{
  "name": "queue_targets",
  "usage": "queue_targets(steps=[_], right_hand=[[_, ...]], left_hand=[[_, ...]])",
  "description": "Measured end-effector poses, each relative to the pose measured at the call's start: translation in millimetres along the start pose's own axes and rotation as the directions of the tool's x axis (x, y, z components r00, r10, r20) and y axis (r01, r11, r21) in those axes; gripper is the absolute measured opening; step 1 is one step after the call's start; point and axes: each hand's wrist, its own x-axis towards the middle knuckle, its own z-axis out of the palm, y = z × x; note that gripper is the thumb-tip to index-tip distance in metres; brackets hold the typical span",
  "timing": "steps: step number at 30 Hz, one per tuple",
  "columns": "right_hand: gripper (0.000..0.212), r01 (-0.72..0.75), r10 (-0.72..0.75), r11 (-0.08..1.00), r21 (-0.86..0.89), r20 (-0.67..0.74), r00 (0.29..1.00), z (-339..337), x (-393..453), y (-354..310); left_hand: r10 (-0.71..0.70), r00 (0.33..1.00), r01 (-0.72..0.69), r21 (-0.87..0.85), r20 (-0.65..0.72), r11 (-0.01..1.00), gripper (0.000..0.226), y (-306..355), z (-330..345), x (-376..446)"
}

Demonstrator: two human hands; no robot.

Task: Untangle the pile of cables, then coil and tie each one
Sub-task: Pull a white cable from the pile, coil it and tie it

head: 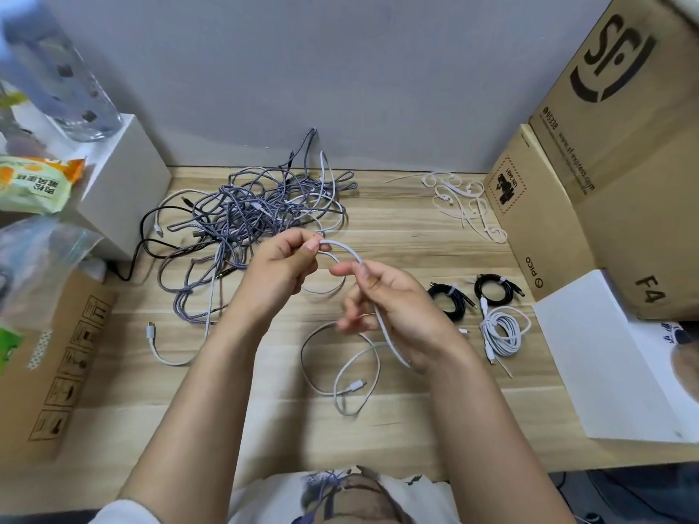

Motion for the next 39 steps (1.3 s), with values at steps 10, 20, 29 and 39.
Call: queue_targets(steps=[10, 20, 29, 39], right_hand=[[0.032, 0.182, -0.185, 0.983, -0.038, -0.252, 0.95, -4, 5, -6], [0.038, 0.02, -0.08, 0.707, -0.707, -0.053, 0.995, 11, 7, 1], [0.026, 0.02, -0.089, 0.532, -0.847, -0.033, 0.995, 10, -6, -10], [0.021, 0.2, -0.457, 0.645, -0.738, -0.162, 0.874, 12, -8, -16]], left_hand=[[-0.102, 0.683, 0.58, -0.452, 0.723, 0.678, 0.035, -5, 3, -18], [-0.021, 0.946, 0.294, -0.827, 0.324, 0.479, 0.024, 23, 19, -3], [-0.101, 0.929, 0.272, -0.473, 0.356, 0.838, 0.032, 20, 5, -5], [-0.146, 0.822, 0.151, 0.037, 0.551, 0.988, 0.044, 18, 0, -11]])
